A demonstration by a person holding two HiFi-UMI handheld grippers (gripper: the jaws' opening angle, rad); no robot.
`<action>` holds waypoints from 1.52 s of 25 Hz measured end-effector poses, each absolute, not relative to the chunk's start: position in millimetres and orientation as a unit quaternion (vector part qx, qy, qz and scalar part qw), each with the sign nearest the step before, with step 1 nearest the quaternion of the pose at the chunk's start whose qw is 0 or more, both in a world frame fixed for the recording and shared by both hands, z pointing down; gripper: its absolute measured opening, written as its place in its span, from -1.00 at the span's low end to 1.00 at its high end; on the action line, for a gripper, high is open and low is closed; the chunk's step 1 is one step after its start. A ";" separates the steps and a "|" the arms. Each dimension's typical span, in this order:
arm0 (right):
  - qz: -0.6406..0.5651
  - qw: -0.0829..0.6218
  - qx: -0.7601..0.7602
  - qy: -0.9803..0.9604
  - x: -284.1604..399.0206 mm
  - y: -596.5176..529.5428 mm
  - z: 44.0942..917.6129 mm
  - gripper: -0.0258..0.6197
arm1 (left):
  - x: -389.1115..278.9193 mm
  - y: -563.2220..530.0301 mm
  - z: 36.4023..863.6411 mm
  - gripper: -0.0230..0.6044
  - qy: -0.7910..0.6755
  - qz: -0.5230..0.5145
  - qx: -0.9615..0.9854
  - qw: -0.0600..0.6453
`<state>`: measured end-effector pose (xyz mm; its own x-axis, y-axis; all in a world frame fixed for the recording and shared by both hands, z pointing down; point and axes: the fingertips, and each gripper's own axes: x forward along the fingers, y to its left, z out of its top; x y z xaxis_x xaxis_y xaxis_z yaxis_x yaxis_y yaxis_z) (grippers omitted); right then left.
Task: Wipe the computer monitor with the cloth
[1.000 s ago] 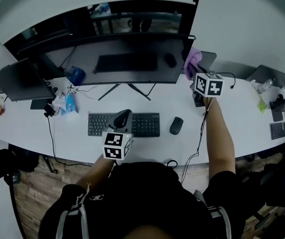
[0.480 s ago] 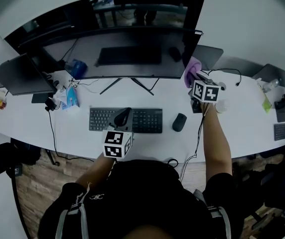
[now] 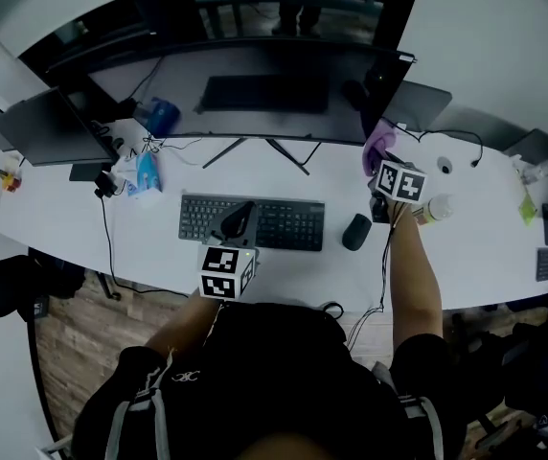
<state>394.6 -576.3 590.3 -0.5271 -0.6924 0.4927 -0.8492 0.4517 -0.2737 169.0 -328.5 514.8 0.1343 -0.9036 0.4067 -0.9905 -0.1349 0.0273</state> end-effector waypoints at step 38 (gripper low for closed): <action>0.633 -0.253 0.358 -0.638 241.5 -535.5 662.1 -0.73 | -21.2 -270.1 513.1 -0.88 -0.681 0.112 0.706 0.157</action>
